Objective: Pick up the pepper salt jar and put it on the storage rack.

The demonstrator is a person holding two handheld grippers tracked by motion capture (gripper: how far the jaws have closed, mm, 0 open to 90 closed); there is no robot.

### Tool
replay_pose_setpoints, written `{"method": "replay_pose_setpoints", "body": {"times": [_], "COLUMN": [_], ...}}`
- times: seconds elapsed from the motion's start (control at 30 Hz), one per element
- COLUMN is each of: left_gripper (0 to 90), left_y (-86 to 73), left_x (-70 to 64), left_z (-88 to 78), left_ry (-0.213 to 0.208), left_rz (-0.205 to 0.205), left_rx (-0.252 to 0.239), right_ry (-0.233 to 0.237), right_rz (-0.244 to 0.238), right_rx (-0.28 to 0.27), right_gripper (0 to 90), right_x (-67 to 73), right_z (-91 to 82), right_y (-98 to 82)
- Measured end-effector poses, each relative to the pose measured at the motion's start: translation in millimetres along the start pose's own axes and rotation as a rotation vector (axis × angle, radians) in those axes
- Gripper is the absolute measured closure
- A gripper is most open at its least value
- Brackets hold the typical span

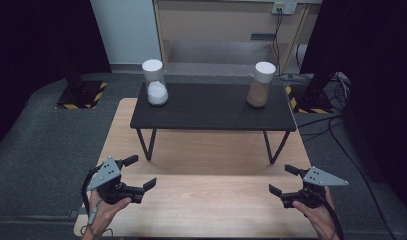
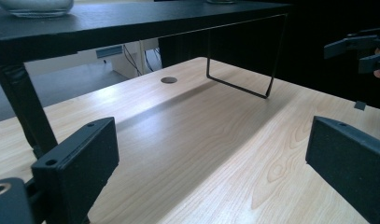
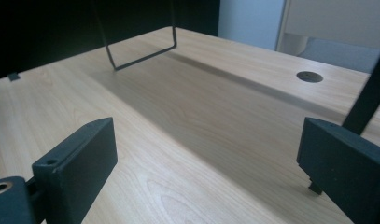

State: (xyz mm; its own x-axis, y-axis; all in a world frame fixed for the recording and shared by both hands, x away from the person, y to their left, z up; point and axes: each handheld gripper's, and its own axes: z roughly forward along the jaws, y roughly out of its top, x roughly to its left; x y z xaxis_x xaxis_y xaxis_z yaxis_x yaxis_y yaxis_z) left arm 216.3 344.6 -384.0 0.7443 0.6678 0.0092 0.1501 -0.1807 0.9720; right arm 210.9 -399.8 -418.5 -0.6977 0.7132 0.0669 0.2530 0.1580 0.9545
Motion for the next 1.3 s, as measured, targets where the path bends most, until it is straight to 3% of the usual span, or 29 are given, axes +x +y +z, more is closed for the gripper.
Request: {"method": "replay_pose_setpoints", "body": {"times": [0.3, 0.57, 1.3], "left_gripper": [1.3, 1.3, 1.3], "left_y": [-3.0, -3.8, -3.7], "left_x": [1.0, 1.3, 2.9], "left_z": [-5.6, -7.1, -5.2], "left_ry": [0.038, 0.044, 0.029], "left_rz": [-0.015, -0.019, -0.016], "left_rx": [-0.02, -0.026, -0.023], "right_ry": [-0.055, -0.067, -0.05], "right_rz": [0.048, 0.09, 0.055], "right_rx": [-0.041, -0.076, -0.074], "right_gripper": [5.2, 5.3, 5.7], "right_x": [-1.5, -4.6, -3.3], "right_z": [-9.4, -14.4, -12.7], "right_y": [-6.1, -11.7, -9.8]}}
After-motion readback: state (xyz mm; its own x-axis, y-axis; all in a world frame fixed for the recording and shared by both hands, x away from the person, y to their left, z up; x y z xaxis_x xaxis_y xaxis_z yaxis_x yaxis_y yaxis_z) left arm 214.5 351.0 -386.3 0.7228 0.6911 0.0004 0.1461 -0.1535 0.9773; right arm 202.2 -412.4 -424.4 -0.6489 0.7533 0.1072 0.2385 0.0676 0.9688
